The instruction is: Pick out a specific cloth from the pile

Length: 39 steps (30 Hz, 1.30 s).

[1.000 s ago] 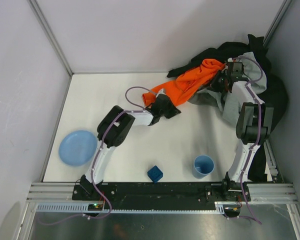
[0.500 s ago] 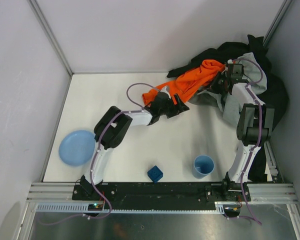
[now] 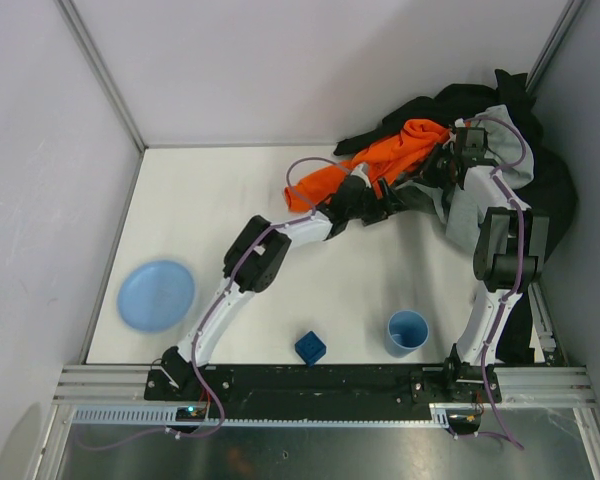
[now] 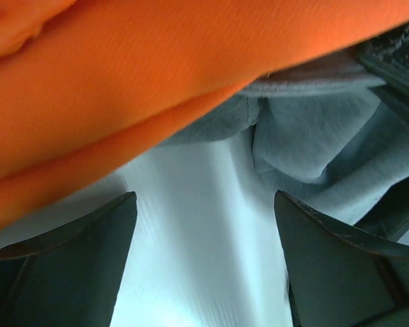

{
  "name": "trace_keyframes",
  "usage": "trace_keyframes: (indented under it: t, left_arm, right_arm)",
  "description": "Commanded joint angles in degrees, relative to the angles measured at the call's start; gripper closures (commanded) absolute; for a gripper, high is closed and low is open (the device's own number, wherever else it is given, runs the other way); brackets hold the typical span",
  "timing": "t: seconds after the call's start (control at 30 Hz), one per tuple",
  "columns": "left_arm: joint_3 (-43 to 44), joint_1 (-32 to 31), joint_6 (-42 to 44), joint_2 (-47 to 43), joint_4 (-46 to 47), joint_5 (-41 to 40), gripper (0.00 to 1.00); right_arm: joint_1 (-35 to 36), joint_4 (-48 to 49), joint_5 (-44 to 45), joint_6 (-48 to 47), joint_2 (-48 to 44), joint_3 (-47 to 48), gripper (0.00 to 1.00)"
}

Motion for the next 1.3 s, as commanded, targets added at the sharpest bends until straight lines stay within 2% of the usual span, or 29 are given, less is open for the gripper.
trace_keyframes:
  t: [0.0,0.17,0.3,0.43,0.53,0.6,0.7,0.73,0.8,1.0,1.13,1.27]
  left_arm:
    - [9.6,-0.5,0.1,6.2,-8.7,-2.2,0.12]
    - [21.2,-0.5,-0.6,13.2,-13.4,-5.0,0.18]
    - [28.3,-0.3,-2.9,17.7,-14.3,-8.1,0.32]
    - [35.0,0.1,-4.6,21.3,-14.2,-10.3,0.34]
    - [36.5,0.5,-4.9,22.2,-12.9,-12.1,0.38]
    - [36.8,0.8,-4.9,22.4,-11.5,-12.6,0.51]
    - [37.1,1.3,-4.5,22.4,-10.4,-12.0,0.84]
    - [36.7,1.3,-3.9,22.0,-10.3,-11.6,0.92]
    - [34.6,1.4,-2.4,20.2,-9.8,-10.8,0.98]
    - [20.1,1.3,1.9,9.3,-8.0,-8.6,0.99]
    - [7.3,1.4,5.5,-0.5,-5.5,-10.2,0.99]
    - [-0.4,1.4,10.7,-9.0,-4.7,-11.2,0.99]
  right_arm:
    - [0.0,3.2,-4.4,-0.7,-2.1,1.6,0.86]
    - [-0.6,3.6,-5.2,-0.5,-1.9,1.8,0.86]
    - [-1.0,3.7,-5.8,-0.3,-1.8,2.2,0.86]
    - [-1.2,3.4,-6.2,-0.4,-1.7,2.9,0.86]
    - [-1.3,3.0,-6.4,-0.7,-1.6,3.5,0.86]
    - [-1.3,2.8,-6.6,-0.8,-1.7,3.7,0.86]
    - [-1.3,2.7,-6.7,-0.8,-1.7,3.9,0.86]
    - [-1.3,2.7,-6.6,-0.8,-1.6,4.0,0.86]
    - [-1.3,2.7,-6.7,-0.6,-1.5,4.0,0.86]
    - [-0.6,2.9,-6.3,0.2,-1.6,3.8,0.87]
    - [-0.5,2.9,-5.5,0.7,-2.0,3.1,0.87]
    - [-1.0,2.6,-4.6,0.9,-2.3,2.5,0.87]
